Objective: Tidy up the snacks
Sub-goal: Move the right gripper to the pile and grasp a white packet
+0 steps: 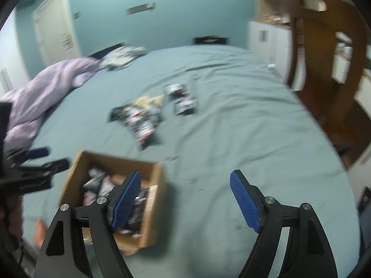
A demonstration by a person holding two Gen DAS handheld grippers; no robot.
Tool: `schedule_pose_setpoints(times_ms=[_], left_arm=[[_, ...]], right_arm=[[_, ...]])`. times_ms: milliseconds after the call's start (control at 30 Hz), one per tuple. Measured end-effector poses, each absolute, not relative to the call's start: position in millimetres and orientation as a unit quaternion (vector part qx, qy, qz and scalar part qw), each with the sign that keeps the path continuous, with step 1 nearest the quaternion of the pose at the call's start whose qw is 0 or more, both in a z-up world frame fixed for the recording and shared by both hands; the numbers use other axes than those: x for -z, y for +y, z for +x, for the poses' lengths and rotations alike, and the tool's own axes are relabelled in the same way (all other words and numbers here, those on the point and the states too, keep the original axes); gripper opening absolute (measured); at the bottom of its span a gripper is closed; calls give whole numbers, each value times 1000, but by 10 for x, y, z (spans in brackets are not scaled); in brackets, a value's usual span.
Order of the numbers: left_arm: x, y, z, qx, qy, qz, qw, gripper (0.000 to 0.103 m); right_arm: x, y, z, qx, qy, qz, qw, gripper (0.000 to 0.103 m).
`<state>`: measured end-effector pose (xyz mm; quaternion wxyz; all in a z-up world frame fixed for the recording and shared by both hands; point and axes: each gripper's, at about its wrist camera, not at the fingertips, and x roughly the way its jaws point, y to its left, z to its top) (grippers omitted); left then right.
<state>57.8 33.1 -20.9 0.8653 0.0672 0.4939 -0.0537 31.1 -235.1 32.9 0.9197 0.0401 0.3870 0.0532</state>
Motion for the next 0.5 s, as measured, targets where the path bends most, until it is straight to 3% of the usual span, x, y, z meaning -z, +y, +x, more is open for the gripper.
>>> schedule_pose_setpoints(times_ms=[167, 500], left_arm=[[192, 269, 580, 55, 486, 79, 869, 81], [102, 162, 558, 65, 466, 88, 878, 91]], right_arm=[[-396, -2300, 222, 31, 351, -6, 936, 78], [-25, -2309, 650, 36, 462, 21, 886, 78]])
